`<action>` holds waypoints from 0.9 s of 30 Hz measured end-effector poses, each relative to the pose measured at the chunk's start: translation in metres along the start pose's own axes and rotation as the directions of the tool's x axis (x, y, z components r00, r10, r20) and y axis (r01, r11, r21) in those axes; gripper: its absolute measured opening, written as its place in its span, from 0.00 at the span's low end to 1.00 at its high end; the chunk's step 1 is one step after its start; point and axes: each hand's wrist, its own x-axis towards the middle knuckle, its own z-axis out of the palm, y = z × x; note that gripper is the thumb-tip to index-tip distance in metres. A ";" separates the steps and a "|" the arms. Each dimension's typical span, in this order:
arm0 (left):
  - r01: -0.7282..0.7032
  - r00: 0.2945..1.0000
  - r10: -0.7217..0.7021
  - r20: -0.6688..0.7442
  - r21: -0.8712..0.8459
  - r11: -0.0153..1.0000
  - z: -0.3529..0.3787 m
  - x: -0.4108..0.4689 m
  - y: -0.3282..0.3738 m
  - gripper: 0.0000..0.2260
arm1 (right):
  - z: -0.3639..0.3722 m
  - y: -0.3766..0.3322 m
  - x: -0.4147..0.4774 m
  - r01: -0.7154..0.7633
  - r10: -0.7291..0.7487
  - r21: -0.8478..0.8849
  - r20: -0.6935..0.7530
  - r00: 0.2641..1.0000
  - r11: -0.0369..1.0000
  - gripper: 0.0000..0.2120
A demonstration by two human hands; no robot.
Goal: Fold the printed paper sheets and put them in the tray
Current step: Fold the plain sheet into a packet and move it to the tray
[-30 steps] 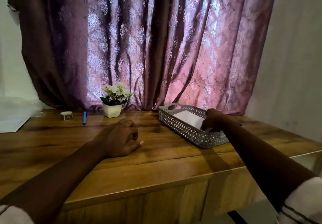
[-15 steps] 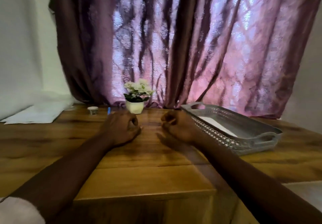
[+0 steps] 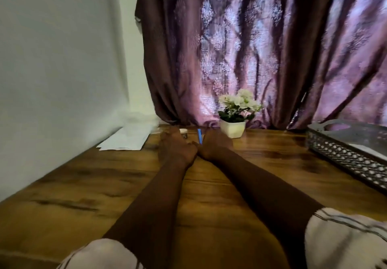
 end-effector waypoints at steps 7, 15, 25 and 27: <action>0.015 1.000 -0.014 -0.006 0.228 0.974 0.002 0.013 0.002 0.34 | 0.002 0.010 0.003 -0.071 0.074 0.048 -0.058 0.996 0.996 0.18; -0.092 0.993 0.058 0.100 0.381 0.920 0.017 0.050 -0.005 0.21 | 0.000 0.017 -0.009 -0.173 0.230 0.353 -0.127 0.965 0.920 0.15; -0.426 0.905 0.426 0.020 0.090 0.900 0.016 -0.014 0.049 0.19 | -0.062 0.082 -0.087 -0.216 0.390 0.515 -0.258 0.884 0.830 0.11; -0.474 0.879 0.475 0.038 -0.034 0.880 0.018 -0.047 0.068 0.18 | -0.093 0.121 -0.119 -0.187 0.317 0.353 -0.359 0.878 0.917 0.11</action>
